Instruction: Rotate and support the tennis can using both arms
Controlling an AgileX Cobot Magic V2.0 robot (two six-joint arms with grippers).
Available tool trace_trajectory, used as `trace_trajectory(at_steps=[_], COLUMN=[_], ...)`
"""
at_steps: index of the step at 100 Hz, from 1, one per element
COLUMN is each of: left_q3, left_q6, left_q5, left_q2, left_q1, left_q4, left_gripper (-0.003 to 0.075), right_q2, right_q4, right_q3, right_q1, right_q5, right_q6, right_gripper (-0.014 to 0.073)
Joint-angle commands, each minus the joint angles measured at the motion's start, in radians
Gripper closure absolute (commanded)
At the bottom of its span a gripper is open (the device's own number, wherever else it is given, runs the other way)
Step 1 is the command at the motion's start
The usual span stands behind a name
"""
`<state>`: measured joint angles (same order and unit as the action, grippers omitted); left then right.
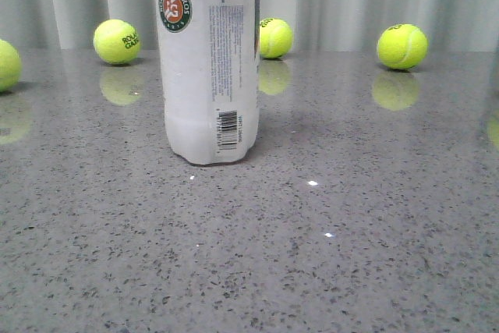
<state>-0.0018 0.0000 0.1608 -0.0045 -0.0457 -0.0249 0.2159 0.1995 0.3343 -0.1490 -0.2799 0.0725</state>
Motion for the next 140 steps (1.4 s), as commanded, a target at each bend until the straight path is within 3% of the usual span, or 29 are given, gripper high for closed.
trace_trajectory(at_steps=[1, 110, 140], left_q3=[0.047, 0.047, 0.047], left_q6=[-0.017, -0.017, -0.017], left_q5=[0.002, 0.01, 0.01], left_q2=[-0.037, -0.04, -0.04], left_q1=[0.011, 0.016, 0.016], left_q4=[0.004, 0.004, 0.004], left_gripper=[0.0741, 0.0741, 0.0741], right_q2=[0.008, 0.009, 0.008], right_q4=[-0.007, -0.007, -0.057], right_q3=[0.027, 0.027, -0.092], right_q1=[0.005, 0.005, 0.087], right_q5=[0.07, 0.065, 0.335], right_q6=[0.003, 0.003, -0.001], right_gripper=[0.065, 0.065, 0.065])
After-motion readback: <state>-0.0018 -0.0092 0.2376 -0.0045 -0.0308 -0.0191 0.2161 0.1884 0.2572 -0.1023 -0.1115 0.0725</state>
